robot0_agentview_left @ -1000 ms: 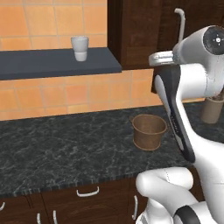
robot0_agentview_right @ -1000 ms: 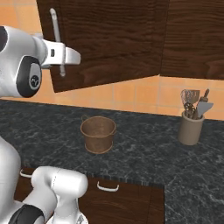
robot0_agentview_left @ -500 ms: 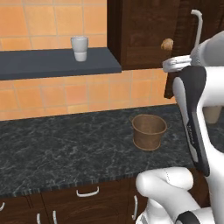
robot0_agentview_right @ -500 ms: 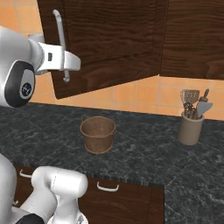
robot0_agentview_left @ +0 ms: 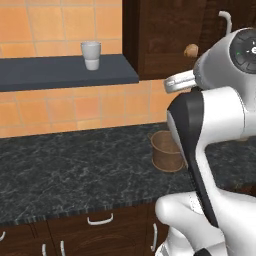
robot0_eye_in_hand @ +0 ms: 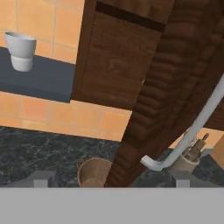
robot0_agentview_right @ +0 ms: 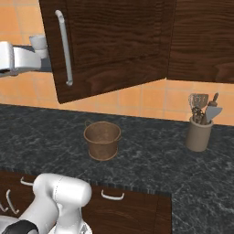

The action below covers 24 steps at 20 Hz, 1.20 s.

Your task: Open the cabinet, pick up the bread from the cabinet and place it in the basket. Then move the basket to the dining counter.

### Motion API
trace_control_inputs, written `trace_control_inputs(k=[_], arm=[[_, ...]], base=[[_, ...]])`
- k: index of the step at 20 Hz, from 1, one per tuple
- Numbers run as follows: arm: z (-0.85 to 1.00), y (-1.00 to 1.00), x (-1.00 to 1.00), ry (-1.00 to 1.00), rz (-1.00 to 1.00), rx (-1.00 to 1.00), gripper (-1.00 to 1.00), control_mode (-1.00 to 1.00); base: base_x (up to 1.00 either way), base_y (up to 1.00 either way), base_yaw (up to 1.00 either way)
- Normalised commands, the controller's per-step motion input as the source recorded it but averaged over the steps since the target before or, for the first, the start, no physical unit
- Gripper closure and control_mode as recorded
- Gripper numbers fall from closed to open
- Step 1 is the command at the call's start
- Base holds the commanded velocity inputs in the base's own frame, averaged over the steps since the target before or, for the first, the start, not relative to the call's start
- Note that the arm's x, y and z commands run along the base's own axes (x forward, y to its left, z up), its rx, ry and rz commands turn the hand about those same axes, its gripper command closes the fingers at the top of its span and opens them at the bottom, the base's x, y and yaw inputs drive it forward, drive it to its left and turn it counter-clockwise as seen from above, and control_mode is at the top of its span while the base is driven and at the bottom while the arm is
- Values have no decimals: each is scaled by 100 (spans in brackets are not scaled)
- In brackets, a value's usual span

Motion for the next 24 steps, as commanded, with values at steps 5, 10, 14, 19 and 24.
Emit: trace_control_inputs(k=[5,10,14,19,24], arm=[[-35,12,57,0,0,-2,-100,-100],[-22,52,39,-1,-2,-21,-100,-100],[-35,25,95,0,0,-25,-100,-100],[-10,3,100,0,-5,-15,-100,-100],[-5,-45,73,8,-7,0,-100,-100]], base=[[0,0,0],[0,0,0],[0,0,0],[0,0,0],[0,0,0]])
